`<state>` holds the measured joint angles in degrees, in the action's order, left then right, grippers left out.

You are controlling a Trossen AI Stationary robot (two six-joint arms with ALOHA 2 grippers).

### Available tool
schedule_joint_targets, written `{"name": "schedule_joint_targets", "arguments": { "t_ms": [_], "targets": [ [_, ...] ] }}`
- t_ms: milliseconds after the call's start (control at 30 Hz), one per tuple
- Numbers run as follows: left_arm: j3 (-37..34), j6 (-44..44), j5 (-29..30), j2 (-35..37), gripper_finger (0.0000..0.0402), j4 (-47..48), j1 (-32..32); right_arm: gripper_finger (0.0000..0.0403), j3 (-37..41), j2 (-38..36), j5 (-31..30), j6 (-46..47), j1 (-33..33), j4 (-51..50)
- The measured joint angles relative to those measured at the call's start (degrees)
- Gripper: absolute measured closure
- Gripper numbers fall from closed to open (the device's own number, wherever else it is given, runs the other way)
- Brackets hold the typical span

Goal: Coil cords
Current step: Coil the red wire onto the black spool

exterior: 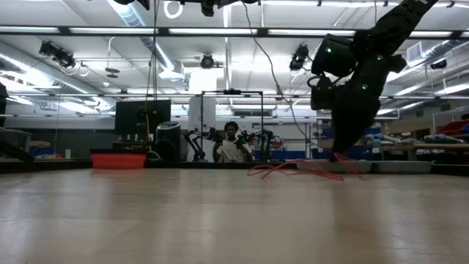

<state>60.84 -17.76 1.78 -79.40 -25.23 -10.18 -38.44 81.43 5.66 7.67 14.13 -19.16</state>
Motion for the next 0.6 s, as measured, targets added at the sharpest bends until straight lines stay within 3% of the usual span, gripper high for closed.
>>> {"name": "schedule_joint_targets", "arguments": {
  "t_ms": [367,600],
  "targets": [
    [0.0,0.0,0.0,0.0,0.0400,-0.1,-0.6,0.0400,0.0,0.0,5.2,8.1,0.0,-15.5],
    [0.0,0.0,0.0,0.0,0.0400,-0.1,-0.7,0.0388,0.0,0.0,5.5,10.7,0.0,-18.1]
  ]
}}
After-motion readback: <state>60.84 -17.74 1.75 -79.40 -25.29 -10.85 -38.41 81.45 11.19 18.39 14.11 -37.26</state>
